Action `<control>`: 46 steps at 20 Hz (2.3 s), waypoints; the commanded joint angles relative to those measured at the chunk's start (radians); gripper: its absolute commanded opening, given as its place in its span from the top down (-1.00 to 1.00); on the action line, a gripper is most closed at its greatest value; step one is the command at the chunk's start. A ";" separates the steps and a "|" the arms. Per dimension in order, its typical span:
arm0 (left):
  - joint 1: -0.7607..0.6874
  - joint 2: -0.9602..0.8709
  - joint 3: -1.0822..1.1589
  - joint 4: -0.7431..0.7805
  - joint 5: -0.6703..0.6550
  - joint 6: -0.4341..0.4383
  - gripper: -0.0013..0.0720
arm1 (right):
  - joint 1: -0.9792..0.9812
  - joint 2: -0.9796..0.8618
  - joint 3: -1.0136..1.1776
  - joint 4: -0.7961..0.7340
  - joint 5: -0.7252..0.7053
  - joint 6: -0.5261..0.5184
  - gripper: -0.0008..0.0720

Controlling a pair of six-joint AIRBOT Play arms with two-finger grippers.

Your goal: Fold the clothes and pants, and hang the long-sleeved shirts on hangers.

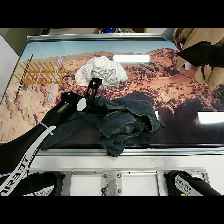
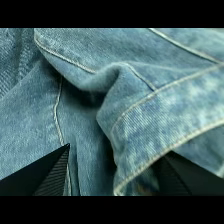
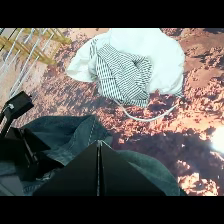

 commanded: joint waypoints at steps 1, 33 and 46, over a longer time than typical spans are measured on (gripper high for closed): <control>0.027 -0.047 0.018 -0.032 0.048 0.011 -0.53 | 0.002 0.001 0.001 0.000 0.006 0.000 0.88; 0.031 -0.084 0.275 -0.082 -0.095 0.014 0.91 | 0.796 0.045 -0.713 -1.294 -0.066 1.109 0.88; -0.200 0.315 0.921 -0.083 0.082 0.082 0.91 | 0.664 0.158 0.511 -0.884 -0.027 0.657 0.89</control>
